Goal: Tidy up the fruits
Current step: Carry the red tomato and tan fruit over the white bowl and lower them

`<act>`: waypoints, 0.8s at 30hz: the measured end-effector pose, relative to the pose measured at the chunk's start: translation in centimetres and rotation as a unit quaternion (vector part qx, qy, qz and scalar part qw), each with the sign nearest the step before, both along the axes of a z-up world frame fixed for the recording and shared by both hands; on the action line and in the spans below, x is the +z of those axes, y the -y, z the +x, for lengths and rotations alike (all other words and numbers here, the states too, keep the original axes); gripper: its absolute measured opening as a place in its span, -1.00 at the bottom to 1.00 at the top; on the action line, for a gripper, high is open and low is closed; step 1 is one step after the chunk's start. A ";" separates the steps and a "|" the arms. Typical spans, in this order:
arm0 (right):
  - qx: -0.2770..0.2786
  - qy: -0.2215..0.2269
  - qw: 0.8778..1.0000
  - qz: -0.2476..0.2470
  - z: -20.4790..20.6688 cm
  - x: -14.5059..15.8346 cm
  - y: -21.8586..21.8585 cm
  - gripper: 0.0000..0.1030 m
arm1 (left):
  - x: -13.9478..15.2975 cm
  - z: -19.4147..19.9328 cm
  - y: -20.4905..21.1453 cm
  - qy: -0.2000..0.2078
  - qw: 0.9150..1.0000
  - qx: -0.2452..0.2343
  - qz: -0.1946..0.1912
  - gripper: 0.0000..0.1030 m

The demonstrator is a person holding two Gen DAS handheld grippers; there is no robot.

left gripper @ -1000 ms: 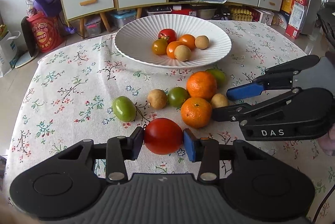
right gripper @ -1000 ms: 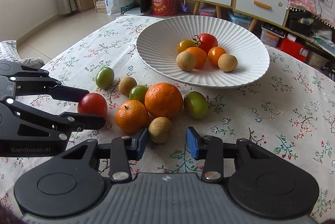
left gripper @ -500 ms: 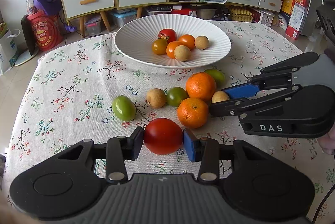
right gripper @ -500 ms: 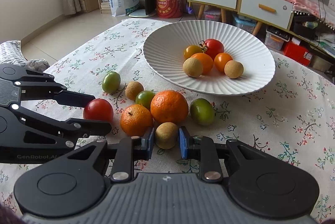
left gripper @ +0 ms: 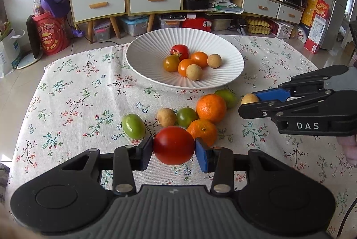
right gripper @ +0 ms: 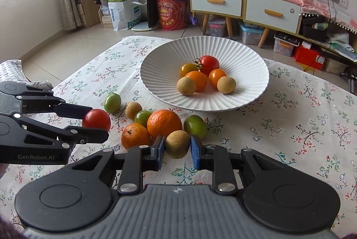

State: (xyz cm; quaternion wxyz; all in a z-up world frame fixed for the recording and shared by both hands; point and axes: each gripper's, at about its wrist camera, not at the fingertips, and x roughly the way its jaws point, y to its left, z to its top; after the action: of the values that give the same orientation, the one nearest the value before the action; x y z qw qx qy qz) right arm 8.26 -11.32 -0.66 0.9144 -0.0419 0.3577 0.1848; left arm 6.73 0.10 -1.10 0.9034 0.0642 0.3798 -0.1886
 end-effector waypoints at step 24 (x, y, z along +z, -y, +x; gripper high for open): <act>-0.073 0.033 0.995 0.052 3.3 2.4 2.6 -0.56 | 2.7 2.9 2.7 0.034 0.998 0.017 -0.046 -0.34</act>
State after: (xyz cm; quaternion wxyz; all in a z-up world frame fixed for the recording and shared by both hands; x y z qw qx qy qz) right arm 11.59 -13.87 1.72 0.9378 0.0254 0.3190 0.1344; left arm 9.66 -2.62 1.57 0.9208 0.0226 0.3410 -0.1878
